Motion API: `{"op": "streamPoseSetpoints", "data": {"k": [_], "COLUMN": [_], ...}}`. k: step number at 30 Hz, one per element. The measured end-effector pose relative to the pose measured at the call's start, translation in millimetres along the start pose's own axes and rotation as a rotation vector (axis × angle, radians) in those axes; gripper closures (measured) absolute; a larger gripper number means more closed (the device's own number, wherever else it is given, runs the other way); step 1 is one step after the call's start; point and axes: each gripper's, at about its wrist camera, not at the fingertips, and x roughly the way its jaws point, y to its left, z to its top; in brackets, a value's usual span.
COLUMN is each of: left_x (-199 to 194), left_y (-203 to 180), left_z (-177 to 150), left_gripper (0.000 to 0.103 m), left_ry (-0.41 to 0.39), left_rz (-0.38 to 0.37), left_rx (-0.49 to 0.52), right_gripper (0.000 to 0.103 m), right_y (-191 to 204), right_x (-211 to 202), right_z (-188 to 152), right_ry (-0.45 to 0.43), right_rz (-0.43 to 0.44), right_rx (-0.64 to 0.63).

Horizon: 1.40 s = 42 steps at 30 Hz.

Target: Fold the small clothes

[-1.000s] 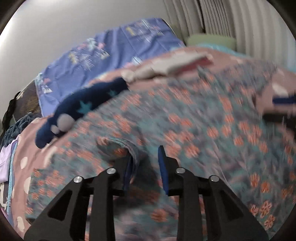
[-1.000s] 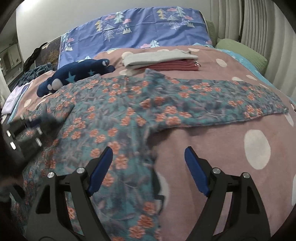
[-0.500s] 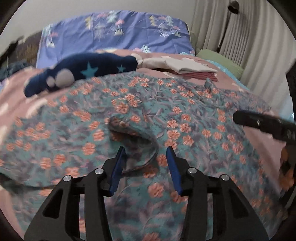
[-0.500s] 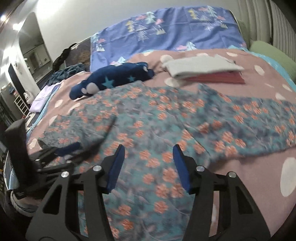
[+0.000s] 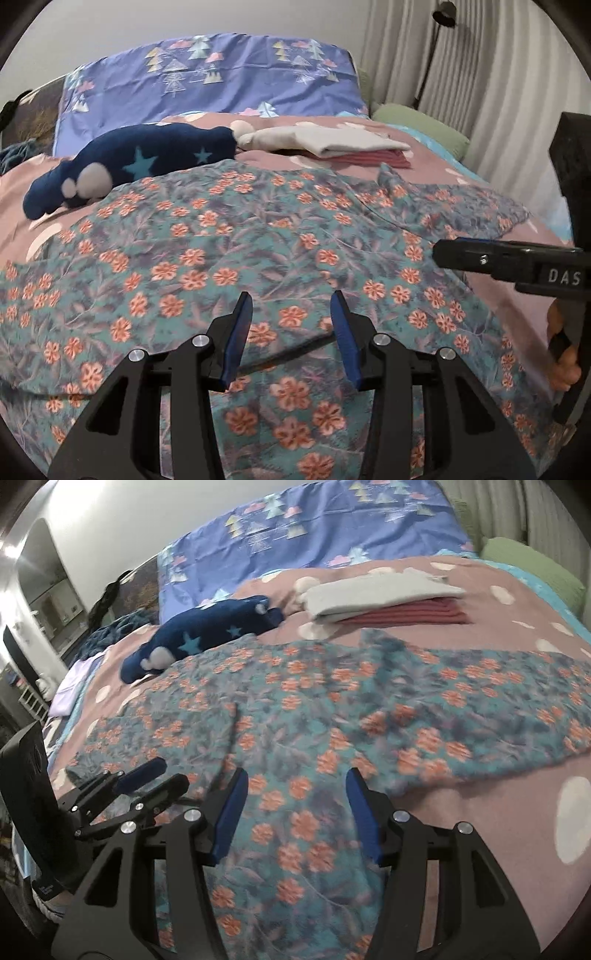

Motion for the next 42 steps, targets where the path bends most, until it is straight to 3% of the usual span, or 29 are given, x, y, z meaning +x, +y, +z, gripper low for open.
{"op": "streamPoseSetpoints", "data": {"k": [6, 11, 12, 13, 15, 18, 21, 24, 26, 28, 32, 34, 38, 40, 42], "left_x": [2, 21, 22, 23, 24, 10, -8, -20, -19, -9, 19, 20, -5, -25, -44], "left_y": [-11, -18, -17, -15, -10, -2, -8, -20, -31, -41, -44, -39, -14, 7, 32], "left_z": [-5, -7, -6, -4, -1, 7, 25, 45, 55, 58, 44, 31, 13, 2, -9], "left_gripper": [0.058, 0.058, 0.063, 0.082, 0.101, 0.101, 0.101, 0.101, 0.101, 0.099, 0.089, 0.077, 0.067, 0.055, 0.055], "left_ry": [0.057, 0.139, 0.141, 0.137, 0.139, 0.086, -0.001, -0.069, -0.093, -0.091, -0.011, 0.025, 0.002, -0.016, -0.029], "left_rz": [-0.043, 0.010, 0.012, 0.019, 0.025, -0.017, -0.047, -0.123, -0.122, -0.138, -0.132, -0.108, -0.027, 0.056, 0.136], "left_rx": [0.052, 0.110, 0.110, 0.114, 0.103, 0.038, 0.009, -0.011, 0.003, 0.007, -0.002, -0.006, 0.009, 0.006, -0.030], "right_gripper": [0.046, 0.047, 0.053, 0.072, 0.099, 0.100, 0.100, 0.100, 0.100, 0.096, 0.085, 0.079, 0.075, 0.070, 0.068], "right_y": [23, 29, 31, 33, 37, 36, 38, 37, 34, 25, -4, -20, -37, -35, -26], "right_x": [47, 98, 107, 116, 130, 124, 85, 51, 37, 36, 57, 66, 64, 58, 53], "right_z": [36, 62, 64, 66, 65, 70, 90, 113, 122, 124, 109, 95, 74, 65, 53], "right_ry": [0.092, 0.202, 0.219, 0.230, 0.225, 0.193, 0.079, -0.004, -0.042, -0.058, -0.005, 0.034, 0.070, 0.079, 0.090], "right_rz": [0.156, 0.267, 0.283, 0.293, 0.327, 0.353, 0.397, 0.401, 0.357, 0.252, 0.067, 0.070, 0.119, 0.141, 0.163], "right_rx": [-0.074, -0.020, -0.013, -0.008, -0.005, 0.035, 0.007, -0.029, -0.067, -0.094, -0.075, -0.036, 0.005, -0.006, -0.032]}}
